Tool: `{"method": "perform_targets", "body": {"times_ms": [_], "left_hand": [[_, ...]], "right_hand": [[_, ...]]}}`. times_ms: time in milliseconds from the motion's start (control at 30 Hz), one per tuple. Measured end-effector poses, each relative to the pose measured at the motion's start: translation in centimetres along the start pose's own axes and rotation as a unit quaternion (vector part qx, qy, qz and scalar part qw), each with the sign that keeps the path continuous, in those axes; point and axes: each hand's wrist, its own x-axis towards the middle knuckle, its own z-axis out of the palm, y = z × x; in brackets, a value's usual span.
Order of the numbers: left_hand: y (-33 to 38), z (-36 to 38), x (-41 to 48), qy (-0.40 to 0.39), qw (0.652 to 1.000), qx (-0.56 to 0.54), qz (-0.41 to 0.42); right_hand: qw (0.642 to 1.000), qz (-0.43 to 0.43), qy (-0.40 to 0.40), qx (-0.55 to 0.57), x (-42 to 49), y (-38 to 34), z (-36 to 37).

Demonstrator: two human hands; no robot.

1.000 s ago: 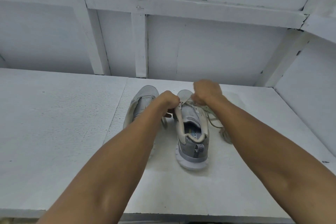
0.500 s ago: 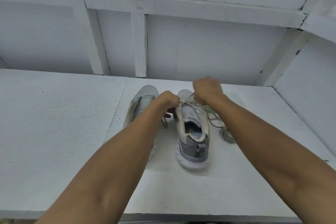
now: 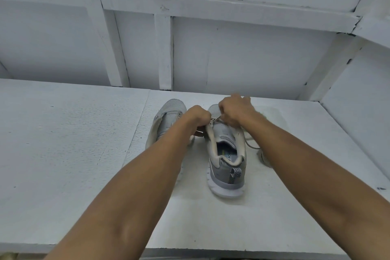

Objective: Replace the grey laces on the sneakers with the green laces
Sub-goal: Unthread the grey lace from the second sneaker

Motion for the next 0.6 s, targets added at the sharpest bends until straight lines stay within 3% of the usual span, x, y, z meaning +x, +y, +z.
{"method": "perform_targets", "body": {"times_ms": [100,200,400,600], "left_hand": [[0.0,-0.1,0.1,0.000,1.000,-0.001,-0.001],[-0.1,-0.1,0.1,-0.005,1.000,-0.005,0.000],[-0.1,-0.1,0.3,-0.001,1.000,0.002,0.003],[-0.2,-0.1,0.5,0.001,1.000,-0.005,0.003]], "right_hand": [[0.991,0.090,0.094,-0.029,0.2,2.6,-1.6],[0.984,0.159,0.078,0.007,0.5,4.3,-2.3],[0.997,-0.017,-0.029,0.075,0.1,0.2,0.3],[0.997,0.007,0.005,0.072,-0.2,0.5,0.1]]}}
